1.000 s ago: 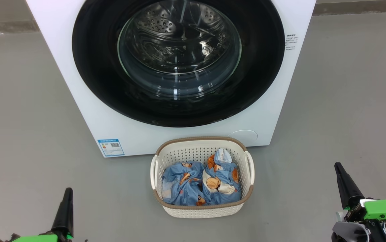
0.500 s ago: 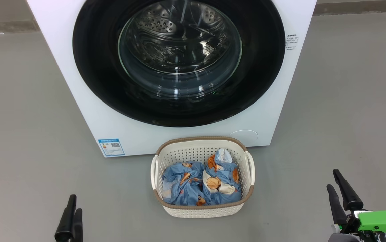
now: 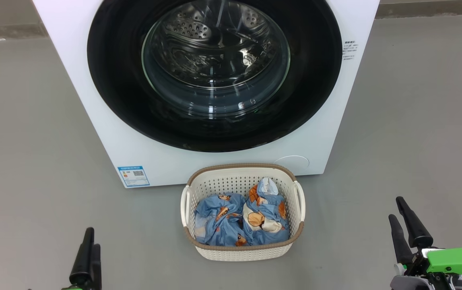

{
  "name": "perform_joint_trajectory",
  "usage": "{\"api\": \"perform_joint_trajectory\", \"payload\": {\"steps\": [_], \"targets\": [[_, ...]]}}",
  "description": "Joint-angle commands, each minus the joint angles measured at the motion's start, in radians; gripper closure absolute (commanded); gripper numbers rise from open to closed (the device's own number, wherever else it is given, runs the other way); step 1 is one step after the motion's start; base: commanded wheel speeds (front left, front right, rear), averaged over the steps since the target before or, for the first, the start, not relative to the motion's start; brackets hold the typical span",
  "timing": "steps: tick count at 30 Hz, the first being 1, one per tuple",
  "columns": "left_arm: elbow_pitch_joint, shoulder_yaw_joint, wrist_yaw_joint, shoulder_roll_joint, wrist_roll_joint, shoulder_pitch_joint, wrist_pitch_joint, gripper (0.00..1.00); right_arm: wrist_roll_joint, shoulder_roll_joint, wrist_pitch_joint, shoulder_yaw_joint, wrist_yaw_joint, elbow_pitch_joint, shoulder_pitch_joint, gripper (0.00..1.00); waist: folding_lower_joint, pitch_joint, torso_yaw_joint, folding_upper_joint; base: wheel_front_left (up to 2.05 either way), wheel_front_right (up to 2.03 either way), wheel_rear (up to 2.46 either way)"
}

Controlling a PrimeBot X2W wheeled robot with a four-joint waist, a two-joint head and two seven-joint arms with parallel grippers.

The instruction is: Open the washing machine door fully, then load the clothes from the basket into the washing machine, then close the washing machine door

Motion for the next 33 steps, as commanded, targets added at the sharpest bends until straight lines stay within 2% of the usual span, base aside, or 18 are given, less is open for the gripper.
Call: {"api": "perform_joint_trajectory", "payload": {"steps": [1,10,17,24,33], "targets": [[-0.035,0.000,-0.002,0.013,0.019,-0.043,-0.011,0.00,0.002,-0.013,-0.007,0.007,0.001,-0.035,-0.041,0.00,0.0000,0.000,0.000,0.0000,0.00,0.00,0.00],[-0.055,-0.019,-0.002,0.022,0.051,-0.052,-0.038,0.00,-0.019,-0.017,-0.020,0.024,0.002,-0.070,-0.052,0.00,0.0000,0.001,0.001,0.0000,0.00,0.00,0.00],[-0.071,-0.029,-0.003,0.027,0.116,-0.060,-0.059,0.00,-0.054,-0.036,-0.054,0.050,0.002,-0.095,-0.059,0.00,0.0000,0.001,0.002,0.0000,0.00,0.00,0.00],[-0.076,-0.049,-0.003,0.034,0.233,-0.067,-0.082,0.00,-0.135,-0.084,-0.115,0.112,0.003,-0.094,-0.072,0.00,0.0000,0.000,0.003,0.0000,0.00,0.00,0.00],[-0.068,-0.058,-0.004,0.036,0.389,-0.074,-0.109,0.00,-0.245,-0.106,-0.148,0.147,0.003,-0.099,-0.089,0.00,0.0000,-0.003,0.001,0.0000,0.00,0.00,0.00]]}}
